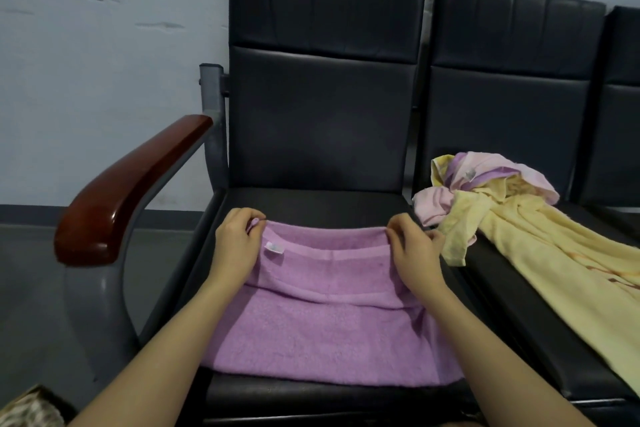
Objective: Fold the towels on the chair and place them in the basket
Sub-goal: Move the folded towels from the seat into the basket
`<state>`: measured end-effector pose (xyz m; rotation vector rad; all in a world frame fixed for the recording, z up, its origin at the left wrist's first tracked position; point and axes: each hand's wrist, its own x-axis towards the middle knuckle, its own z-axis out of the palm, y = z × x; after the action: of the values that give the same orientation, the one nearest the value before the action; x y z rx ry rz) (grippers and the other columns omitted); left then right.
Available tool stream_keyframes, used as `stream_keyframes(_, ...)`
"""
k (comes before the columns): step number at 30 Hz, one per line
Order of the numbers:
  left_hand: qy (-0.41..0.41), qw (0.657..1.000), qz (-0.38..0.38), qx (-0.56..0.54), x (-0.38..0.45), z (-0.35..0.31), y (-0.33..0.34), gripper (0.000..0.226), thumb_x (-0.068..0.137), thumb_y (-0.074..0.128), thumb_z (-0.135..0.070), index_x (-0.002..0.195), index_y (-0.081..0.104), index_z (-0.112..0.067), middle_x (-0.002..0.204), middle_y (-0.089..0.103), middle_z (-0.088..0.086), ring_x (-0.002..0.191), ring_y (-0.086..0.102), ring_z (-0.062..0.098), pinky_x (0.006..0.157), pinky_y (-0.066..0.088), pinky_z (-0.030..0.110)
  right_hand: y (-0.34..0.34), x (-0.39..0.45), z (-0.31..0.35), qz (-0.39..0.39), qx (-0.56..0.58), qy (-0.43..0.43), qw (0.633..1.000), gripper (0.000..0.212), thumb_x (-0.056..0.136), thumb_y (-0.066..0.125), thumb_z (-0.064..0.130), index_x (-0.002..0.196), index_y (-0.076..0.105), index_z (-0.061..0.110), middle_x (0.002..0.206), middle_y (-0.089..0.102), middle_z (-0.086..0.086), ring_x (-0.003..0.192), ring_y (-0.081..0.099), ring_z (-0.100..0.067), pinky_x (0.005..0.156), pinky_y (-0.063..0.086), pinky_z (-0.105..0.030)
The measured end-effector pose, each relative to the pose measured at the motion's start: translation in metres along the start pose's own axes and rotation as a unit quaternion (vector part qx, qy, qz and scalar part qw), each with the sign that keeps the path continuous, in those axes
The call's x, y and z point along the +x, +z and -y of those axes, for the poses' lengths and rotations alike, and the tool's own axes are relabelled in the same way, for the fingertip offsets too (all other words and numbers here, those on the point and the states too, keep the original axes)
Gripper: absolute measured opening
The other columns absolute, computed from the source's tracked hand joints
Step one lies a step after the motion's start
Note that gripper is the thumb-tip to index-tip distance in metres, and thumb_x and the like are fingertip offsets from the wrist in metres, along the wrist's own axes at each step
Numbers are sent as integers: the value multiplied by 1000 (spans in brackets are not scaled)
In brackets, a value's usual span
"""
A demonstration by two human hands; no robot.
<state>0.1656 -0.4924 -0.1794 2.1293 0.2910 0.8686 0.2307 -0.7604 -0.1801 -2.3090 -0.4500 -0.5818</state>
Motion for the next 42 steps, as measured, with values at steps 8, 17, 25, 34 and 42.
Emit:
stream_keyframes(8,-34,999,27,20,2,5,15,12,93,55,-3,94,66,-5,100,56,5,88,54,14,71,37,12,-1,14,-21,104,-156,75,979,22,96,51,23,116,61,26,118,57,5,115,48,-18,98,23,-40)
stream_keyframes(17,-35,998,41,33,-1,9,27,23,94,53,-4,113,66,1,113,58,11,93,50,10,84,39,19,6,3,-51,127,-196,179,956,32,99,42,30,128,56,22,128,55,-1,120,46,-22,99,25,-41)
stream_keyframes(25,-31,999,3,38,0,-3,26,28,95,53,-9,122,61,-6,120,57,8,100,53,13,84,41,21,0,0,-40,22,-106,125,986,13,95,54,24,104,63,25,108,55,5,111,44,-17,77,8,-26)
stream_keyframes(34,-28,999,-14,-13,-4,-9,27,18,89,63,-7,105,70,-4,104,59,3,92,57,13,75,39,8,-9,-3,-44,56,115,107,986,23,93,58,8,111,68,17,111,65,3,104,57,-8,95,42,-21)
stream_keyframes(42,-33,999,5,-4,-1,-9,24,23,91,61,-7,113,67,-4,112,60,7,96,54,10,85,41,18,0,5,-45,-70,84,155,982,16,94,56,9,103,69,11,105,65,-5,97,58,-14,96,45,-34)
